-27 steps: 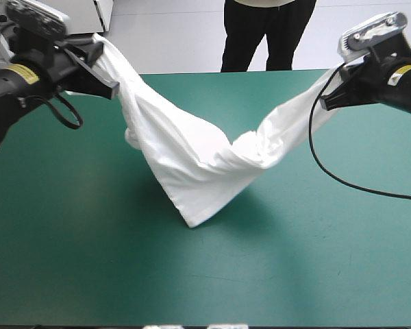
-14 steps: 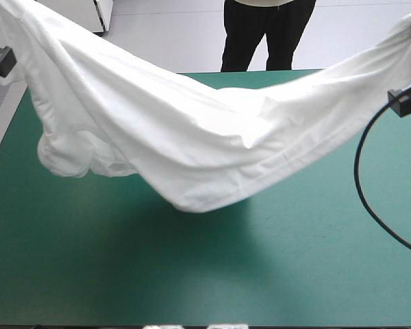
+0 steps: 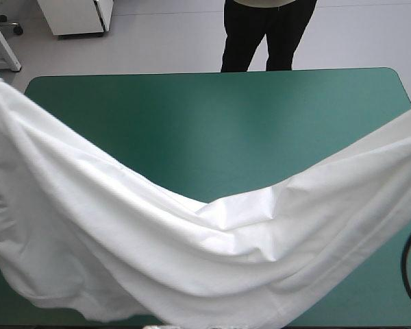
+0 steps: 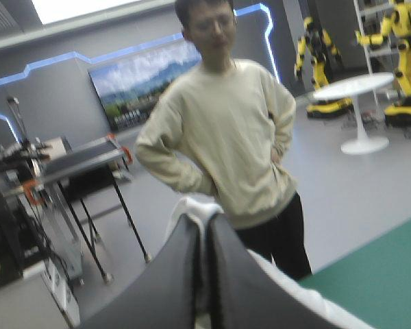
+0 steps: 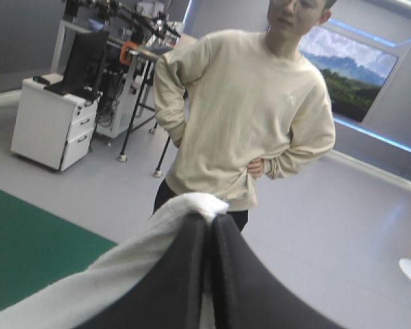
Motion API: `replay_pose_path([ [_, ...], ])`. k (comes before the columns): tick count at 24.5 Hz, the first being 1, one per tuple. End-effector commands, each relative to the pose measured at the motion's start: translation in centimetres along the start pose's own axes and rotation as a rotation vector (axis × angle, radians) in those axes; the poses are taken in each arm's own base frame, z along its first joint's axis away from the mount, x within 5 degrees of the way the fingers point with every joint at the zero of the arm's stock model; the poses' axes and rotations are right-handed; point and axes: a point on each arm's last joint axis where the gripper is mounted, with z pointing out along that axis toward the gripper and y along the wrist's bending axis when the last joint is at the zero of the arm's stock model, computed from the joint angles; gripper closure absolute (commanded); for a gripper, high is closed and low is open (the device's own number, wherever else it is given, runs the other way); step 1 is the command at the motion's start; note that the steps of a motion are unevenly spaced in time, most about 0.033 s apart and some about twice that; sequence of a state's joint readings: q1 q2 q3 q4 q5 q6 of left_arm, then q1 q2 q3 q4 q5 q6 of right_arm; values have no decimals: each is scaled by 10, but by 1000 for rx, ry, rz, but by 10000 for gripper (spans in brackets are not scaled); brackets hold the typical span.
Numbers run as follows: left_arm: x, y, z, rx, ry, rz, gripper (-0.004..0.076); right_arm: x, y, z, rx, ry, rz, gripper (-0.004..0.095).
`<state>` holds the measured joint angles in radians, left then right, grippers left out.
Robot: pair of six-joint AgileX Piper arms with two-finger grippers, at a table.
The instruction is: Fold the cloth
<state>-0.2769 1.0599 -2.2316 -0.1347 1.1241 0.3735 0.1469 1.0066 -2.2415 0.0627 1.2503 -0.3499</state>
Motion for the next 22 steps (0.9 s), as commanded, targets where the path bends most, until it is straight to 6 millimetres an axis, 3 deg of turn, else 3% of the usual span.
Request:
replay_pose_path([
  [1,23,-2,41,17,70,-34,733,14,1,40,-10,98,11,921],
  [6,75,-11,98,57,221,-74,733,49,8,100,-55,245,47,921],
  [13,160,-24,185,63,380,-99,733,118,24,202,-95,400,68,921],
  [14,183,-27,212,54,402,-103,733,134,28,228,-102,423,66,921],
  [17,223,-33,258,48,424,-109,733,169,32,283,-96,462,57,921],
  [18,245,-37,280,47,440,-111,733,188,32,306,-89,480,64,926],
  [19,255,-39,287,50,454,-113,733,196,31,315,-85,490,68,926],
  [21,303,-50,319,65,529,-113,733,240,26,349,-72,553,121,926],
  [22,316,-53,326,68,546,-112,733,251,25,357,-74,570,130,925],
])
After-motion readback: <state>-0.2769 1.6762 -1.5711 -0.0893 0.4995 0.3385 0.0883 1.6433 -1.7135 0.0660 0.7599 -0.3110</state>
